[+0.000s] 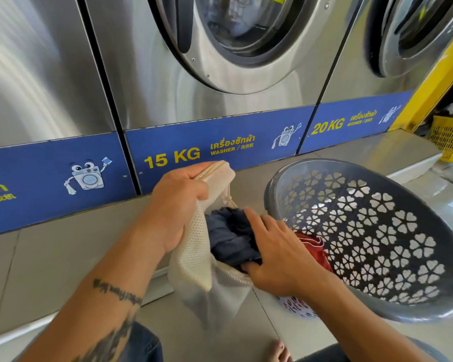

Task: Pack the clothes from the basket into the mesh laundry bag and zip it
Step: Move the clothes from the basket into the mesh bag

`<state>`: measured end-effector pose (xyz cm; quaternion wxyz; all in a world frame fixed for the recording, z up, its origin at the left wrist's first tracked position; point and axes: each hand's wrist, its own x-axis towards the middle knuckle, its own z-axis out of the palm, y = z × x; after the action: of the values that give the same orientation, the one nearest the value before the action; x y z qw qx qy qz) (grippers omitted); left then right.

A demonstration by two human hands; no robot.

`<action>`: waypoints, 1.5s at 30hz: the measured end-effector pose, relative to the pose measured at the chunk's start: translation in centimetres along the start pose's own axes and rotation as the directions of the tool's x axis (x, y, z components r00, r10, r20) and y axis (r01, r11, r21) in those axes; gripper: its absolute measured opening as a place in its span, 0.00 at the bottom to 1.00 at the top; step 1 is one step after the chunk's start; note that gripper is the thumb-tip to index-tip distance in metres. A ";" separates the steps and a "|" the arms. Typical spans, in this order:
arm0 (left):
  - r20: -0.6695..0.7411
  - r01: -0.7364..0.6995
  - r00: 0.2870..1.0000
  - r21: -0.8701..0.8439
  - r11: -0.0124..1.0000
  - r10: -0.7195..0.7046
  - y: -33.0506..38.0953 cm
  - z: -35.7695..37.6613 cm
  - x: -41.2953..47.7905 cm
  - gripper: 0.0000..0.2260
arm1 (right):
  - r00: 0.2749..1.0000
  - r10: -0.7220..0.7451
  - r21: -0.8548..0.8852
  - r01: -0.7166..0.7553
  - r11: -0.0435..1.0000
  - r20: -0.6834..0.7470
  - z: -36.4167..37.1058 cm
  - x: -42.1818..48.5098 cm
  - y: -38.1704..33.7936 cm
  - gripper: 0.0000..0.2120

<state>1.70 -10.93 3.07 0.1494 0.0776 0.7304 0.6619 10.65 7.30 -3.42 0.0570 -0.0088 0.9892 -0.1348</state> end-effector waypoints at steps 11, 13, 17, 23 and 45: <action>-0.146 -0.095 0.984 0.050 0.994 0.101 1.3 -0.5 -0.8 0.28 | 0.965 0.135 0.277 -0.069 0.958 -0.226 -0.5 1.6 -2.0 0.04; -0.088 -0.100 0.991 0.022 0.995 0.101 1.2 -0.5 -0.8 0.28 | 0.946 0.029 0.379 0.102 0.920 -0.324 -0.4 1.1 -3.4 0.05; 0.091 -0.101 0.990 -0.093 0.991 0.109 0.9 -0.5 -1.3 0.25 | 0.966 -0.246 0.341 0.258 0.904 -0.080 2.6 2.2 -4.9 0.15; 0.006 0.034 0.999 -0.115 0.993 -0.033 -0.2 -1.2 -0.8 0.25 | 0.959 -0.068 0.202 0.011 0.979 0.274 1.6 3.8 -2.3 0.17; 0.053 0.055 0.994 0.489 0.871 -0.092 -6.1 5.9 3.2 0.12 | 0.793 0.385 -0.146 -0.361 0.921 0.471 -0.5 5.1 17.5 0.37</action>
<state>1.07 -5.02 -3.83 0.1774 0.1095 0.8696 0.4475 5.47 24.12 -8.20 0.3315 0.1509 0.9269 -0.0900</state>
